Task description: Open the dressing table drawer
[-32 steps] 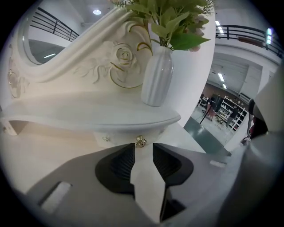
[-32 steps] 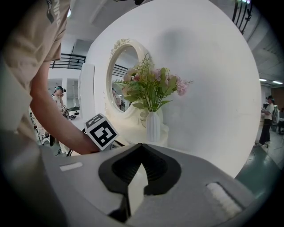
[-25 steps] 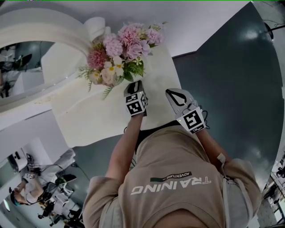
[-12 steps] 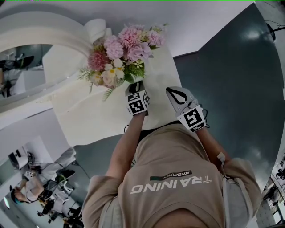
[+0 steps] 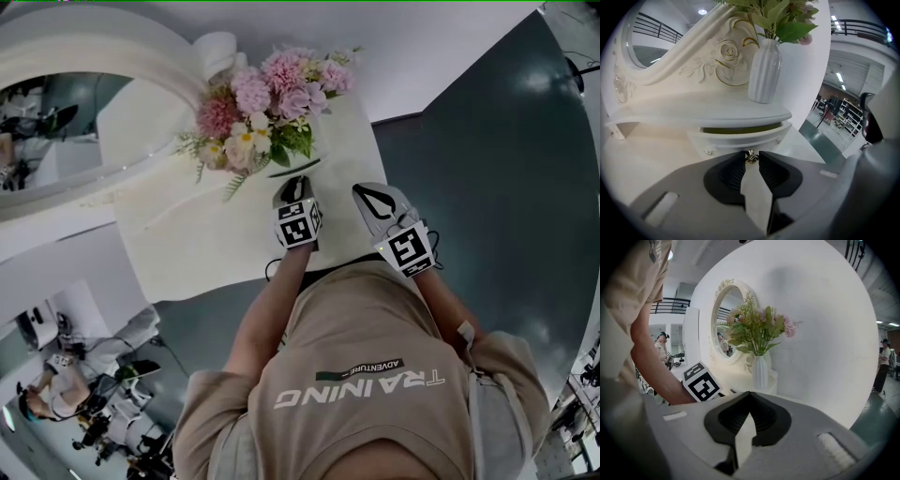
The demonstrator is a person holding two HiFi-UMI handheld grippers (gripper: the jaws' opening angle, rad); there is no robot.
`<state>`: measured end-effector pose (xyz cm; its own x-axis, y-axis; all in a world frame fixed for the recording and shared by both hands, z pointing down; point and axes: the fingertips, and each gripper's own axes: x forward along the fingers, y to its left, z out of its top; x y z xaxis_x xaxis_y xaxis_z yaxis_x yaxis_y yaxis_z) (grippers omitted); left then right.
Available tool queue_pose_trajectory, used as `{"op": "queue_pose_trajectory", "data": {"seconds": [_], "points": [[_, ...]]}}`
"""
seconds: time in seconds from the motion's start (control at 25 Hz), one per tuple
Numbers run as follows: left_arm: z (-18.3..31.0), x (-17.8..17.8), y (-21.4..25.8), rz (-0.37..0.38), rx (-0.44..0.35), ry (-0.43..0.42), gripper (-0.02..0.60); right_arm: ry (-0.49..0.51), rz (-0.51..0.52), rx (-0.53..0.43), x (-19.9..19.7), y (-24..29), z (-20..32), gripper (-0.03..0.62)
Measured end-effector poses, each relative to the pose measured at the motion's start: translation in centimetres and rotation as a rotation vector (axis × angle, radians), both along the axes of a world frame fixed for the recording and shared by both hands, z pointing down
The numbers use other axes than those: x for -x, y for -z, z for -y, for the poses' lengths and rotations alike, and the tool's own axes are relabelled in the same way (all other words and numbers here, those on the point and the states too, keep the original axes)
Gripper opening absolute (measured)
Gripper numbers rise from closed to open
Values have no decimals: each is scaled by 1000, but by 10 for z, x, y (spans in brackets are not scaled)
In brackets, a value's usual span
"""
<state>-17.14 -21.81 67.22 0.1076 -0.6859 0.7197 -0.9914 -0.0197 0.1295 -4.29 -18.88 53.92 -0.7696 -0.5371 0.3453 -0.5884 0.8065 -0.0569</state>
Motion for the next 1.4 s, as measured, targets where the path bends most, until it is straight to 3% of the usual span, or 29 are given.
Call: {"op": "queue_pose_trajectory", "data": {"seconds": [0.92, 1.4], "points": [[-37, -12, -3, 14, 10, -8, 112, -9, -4, -13, -9, 2, -22, 2], [-53, -16, 9, -24, -12, -28, 141, -18, -10, 12, -10, -7, -39, 2]]}}
